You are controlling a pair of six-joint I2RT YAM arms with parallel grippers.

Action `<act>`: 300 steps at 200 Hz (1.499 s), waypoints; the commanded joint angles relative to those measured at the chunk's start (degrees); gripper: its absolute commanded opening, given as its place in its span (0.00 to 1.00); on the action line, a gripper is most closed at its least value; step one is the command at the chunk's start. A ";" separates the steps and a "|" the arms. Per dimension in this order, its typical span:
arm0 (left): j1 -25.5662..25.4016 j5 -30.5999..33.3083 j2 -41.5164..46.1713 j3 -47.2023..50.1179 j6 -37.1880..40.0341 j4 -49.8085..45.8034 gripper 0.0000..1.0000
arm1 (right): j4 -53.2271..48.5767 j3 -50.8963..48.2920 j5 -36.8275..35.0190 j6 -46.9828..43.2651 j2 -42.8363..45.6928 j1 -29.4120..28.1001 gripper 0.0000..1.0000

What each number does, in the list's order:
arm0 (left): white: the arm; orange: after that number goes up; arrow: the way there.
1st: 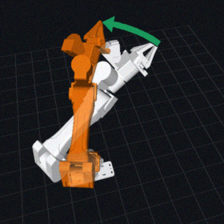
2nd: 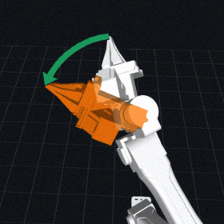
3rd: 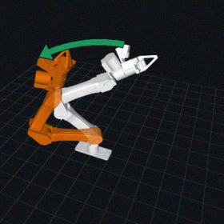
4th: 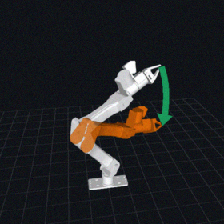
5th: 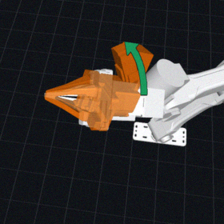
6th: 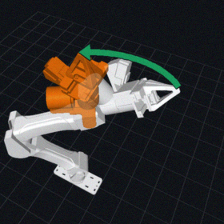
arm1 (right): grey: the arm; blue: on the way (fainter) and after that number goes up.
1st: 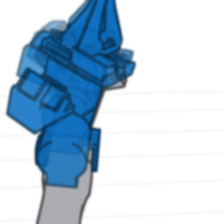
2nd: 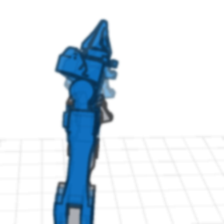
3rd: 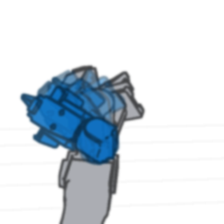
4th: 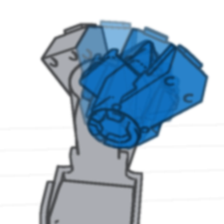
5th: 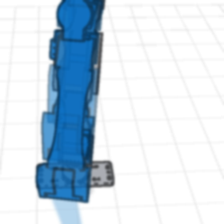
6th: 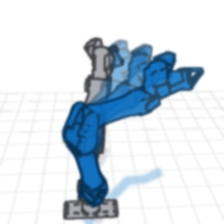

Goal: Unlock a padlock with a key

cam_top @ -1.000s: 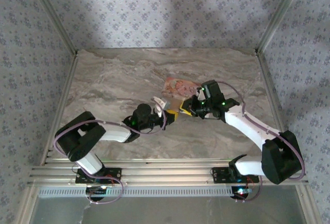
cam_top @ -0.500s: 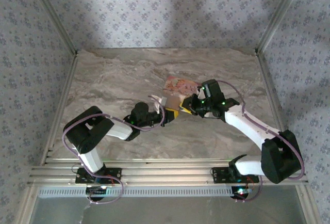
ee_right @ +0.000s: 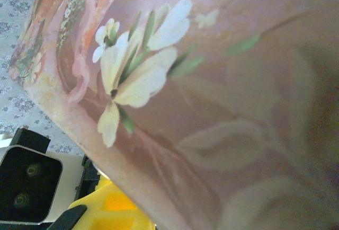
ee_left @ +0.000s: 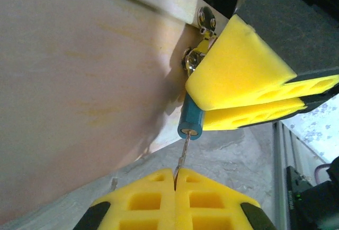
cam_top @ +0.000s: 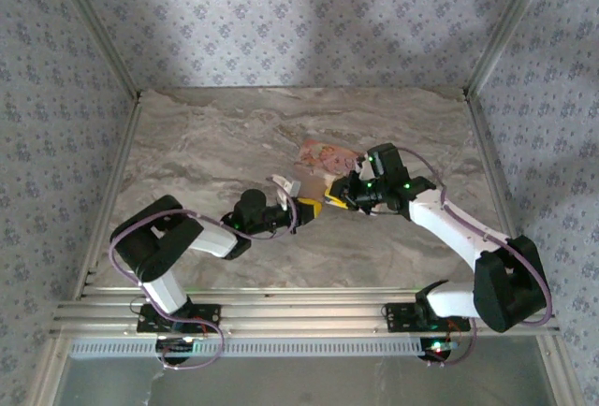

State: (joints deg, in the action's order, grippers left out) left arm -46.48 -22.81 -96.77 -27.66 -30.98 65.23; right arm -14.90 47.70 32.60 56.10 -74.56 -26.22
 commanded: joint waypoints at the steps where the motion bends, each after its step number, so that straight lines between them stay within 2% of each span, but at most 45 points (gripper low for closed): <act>1: -1.71 3.74 3.90 -2.87 6.37 2.89 0.00 | -2.44 2.17 6.51 -1.56 -0.66 -2.22 0.00; 25: -3.68 6.85 5.66 -4.55 10.11 -0.85 0.00 | -4.35 2.78 5.43 -2.56 -1.52 -3.72 0.00; 59: -4.94 8.45 4.75 -6.21 8.91 -0.03 0.00 | -1.44 1.91 4.58 -1.27 -2.52 -5.49 0.00; 73: -4.33 6.96 3.24 -6.40 4.70 2.90 0.00 | 1.03 1.20 5.03 -0.26 -2.60 -5.67 0.00; 91: -1.00 3.04 -1.03 -4.97 -7.01 15.17 0.00 | 2.78 0.60 6.10 0.55 -2.38 -5.66 0.00; 99: 0.25 1.16 -1.52 -5.49 -10.06 15.58 0.00 | 2.45 0.66 6.25 0.38 -2.24 -5.53 0.00; 132: 0.57 -3.04 0.35 -6.44 -9.95 15.37 0.00 | -0.40 0.37 6.25 -1.06 -1.29 -4.29 0.00; 199: 0.57 -2.94 2.25 -5.27 -4.29 9.20 0.00 | -9.29 3.27 2.58 -6.38 -0.21 -3.69 0.00; 258: -0.01 -3.71 2.56 -8.49 -2.17 4.04 0.00 | -7.44 2.16 4.06 -6.20 -0.70 -4.28 0.00; 276: -0.28 -3.46 1.76 -9.61 -3.83 4.53 0.00 | -5.51 1.86 4.44 -5.66 -0.81 -4.28 0.00; 300: 0.45 -3.91 0.06 -9.74 -9.33 10.69 0.00 | -7.08 2.71 4.40 -7.02 -1.57 -4.54 0.00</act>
State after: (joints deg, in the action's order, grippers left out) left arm -45.76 -26.81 -97.23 -30.76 -35.94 59.75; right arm -19.27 49.67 27.64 51.40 -75.18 -28.03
